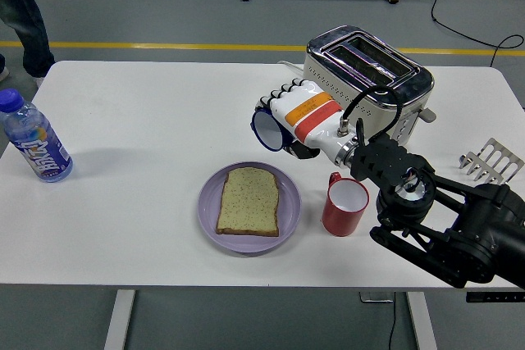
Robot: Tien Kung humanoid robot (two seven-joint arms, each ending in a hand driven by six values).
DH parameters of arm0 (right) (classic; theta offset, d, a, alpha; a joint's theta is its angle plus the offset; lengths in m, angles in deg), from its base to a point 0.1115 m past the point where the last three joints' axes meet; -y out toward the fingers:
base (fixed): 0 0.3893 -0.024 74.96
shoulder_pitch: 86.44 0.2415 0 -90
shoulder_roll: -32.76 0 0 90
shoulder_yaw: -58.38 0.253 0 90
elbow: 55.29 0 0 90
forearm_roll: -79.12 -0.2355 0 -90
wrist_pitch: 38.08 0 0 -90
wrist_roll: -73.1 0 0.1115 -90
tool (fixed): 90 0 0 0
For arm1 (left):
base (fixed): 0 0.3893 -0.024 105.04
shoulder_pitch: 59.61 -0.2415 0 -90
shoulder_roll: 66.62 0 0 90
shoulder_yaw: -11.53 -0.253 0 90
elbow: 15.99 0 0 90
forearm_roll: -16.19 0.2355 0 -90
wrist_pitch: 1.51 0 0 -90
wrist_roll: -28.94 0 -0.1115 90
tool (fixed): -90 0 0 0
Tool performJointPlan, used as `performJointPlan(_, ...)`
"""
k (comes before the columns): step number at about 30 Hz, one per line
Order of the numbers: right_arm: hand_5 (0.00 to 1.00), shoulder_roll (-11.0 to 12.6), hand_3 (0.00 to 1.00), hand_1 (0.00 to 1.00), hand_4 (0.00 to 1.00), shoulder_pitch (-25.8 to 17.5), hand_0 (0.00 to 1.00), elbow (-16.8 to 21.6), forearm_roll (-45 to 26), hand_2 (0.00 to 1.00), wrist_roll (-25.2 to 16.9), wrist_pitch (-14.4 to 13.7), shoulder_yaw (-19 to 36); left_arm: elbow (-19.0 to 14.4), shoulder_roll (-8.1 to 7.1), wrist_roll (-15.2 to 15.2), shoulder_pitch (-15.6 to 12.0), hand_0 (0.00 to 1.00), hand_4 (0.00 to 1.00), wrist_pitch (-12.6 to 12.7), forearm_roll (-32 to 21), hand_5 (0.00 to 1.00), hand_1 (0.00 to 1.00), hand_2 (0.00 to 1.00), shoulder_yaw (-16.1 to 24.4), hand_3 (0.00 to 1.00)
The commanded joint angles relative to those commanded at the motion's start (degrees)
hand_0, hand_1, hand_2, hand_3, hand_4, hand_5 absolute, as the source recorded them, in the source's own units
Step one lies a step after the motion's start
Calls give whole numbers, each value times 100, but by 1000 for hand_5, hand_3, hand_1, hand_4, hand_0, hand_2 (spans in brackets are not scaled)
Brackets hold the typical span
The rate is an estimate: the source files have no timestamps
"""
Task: Pick up the cup,pour liquid into bread,place the cup on the desk
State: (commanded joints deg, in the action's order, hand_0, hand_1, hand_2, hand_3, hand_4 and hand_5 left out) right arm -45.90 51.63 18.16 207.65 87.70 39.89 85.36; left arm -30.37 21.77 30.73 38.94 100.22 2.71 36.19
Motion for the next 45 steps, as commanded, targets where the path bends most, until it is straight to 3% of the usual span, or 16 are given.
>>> performJointPlan(11, 2, -19, 511, 429, 655, -23, 479, -61, -232, 539, -60, -96, 35, 0, -2, 5, 12, 690, 396, 0, -30, 998, 756, 773, -21, 611)
performJointPlan(19, 2, 9, 514, 428, 661, -93, 467, -117, -952, 540, -244, -245, 186, 1, 2, -1, 12, 690, 396, 3, -26, 998, 756, 773, -16, 611)
performJointPlan(27, 2, 123, 516, 434, 655, -215, 472, 6, -2581, 541, -650, -379, 373, 1, 10, -15, 18, 690, 396, 12, 10, 998, 756, 773, 7, 611)
performJointPlan(37, 2, 288, 514, 428, 667, -387, 462, 222, -4715, 539, -808, -48, 604, 2, 12, -12, 25, 690, 396, 8, -26, 998, 756, 773, -14, 611)
performJointPlan(45, 2, 277, 513, 428, 668, -517, 466, 391, -6190, 538, -966, 75, 593, 2, 16, -21, 22, 690, 396, 11, -3, 998, 756, 773, -1, 611)
